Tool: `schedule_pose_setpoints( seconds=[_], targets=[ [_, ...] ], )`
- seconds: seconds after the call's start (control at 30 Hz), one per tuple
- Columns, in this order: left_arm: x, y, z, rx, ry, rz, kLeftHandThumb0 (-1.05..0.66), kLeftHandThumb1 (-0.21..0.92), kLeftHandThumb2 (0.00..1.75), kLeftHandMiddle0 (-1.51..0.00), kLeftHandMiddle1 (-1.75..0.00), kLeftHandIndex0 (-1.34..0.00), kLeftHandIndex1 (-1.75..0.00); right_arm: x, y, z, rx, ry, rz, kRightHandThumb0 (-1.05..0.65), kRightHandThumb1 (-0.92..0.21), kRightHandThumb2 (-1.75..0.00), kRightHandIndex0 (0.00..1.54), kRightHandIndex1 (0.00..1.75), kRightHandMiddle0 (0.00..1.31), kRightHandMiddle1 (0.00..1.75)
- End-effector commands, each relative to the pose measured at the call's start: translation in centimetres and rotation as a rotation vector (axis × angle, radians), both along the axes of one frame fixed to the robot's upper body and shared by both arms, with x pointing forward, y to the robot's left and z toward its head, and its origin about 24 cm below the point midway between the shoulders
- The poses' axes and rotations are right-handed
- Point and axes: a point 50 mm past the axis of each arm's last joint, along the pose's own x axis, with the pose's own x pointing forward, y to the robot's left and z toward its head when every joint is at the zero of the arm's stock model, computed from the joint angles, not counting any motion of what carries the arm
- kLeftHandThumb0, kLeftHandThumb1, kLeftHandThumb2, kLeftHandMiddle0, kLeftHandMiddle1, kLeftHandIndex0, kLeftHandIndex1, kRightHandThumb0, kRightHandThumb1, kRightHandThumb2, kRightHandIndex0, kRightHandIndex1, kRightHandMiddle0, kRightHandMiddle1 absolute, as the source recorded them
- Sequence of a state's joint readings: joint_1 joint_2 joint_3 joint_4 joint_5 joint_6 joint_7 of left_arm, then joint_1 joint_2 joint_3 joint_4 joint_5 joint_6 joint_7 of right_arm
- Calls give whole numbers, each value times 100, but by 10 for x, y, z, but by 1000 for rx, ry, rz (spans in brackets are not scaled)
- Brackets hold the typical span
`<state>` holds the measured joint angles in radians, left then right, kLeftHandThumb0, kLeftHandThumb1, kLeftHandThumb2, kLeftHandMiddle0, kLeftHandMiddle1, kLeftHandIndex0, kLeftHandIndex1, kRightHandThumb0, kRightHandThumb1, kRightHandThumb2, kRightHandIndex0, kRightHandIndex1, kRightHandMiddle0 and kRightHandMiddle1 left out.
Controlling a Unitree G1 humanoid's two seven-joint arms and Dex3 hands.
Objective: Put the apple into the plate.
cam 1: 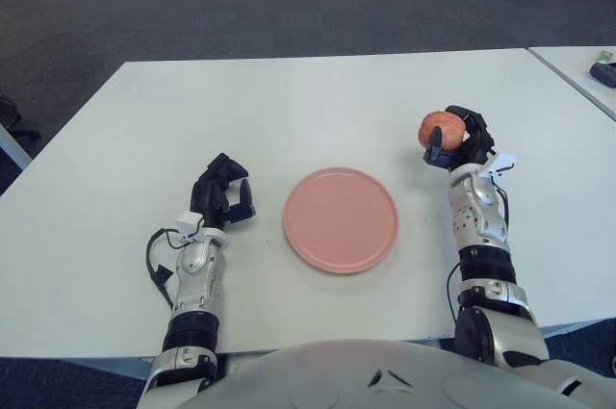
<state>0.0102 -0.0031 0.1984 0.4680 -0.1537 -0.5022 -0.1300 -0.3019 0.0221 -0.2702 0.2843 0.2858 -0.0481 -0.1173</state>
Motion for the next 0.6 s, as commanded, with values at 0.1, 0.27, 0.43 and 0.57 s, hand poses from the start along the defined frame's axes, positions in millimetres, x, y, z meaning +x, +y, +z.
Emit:
schedule_pose_setpoints(
  seconds=[0.1, 0.27, 0.43, 0.57],
  targets=[
    [-24, -2, -29, -55, 137, 23, -52, 22, 145, -124, -175, -69, -175, -3, 23, 20, -17, -105, 95, 0, 9, -175, 95, 165, 68, 175],
    [-24, -2, -29, -53, 137, 23, -52, 23, 144, -123, -175, -69, -175, -10, 40, 29, -74, -194, 203, 0, 9, -175, 95, 165, 68, 175],
    [-24, -2, -28, -51, 133, 24, -52, 23, 144, -124, -175, -69, -175, -15, 58, 34, -204, -305, 327, 0, 9, -175, 96, 164, 68, 175],
    [-24, -2, -29, -58, 131, 24, -52, 22, 145, -124, -175, -69, -175, -22, 73, 37, -352, -390, 403, 0, 10, -175, 97, 162, 69, 175]
  ],
)
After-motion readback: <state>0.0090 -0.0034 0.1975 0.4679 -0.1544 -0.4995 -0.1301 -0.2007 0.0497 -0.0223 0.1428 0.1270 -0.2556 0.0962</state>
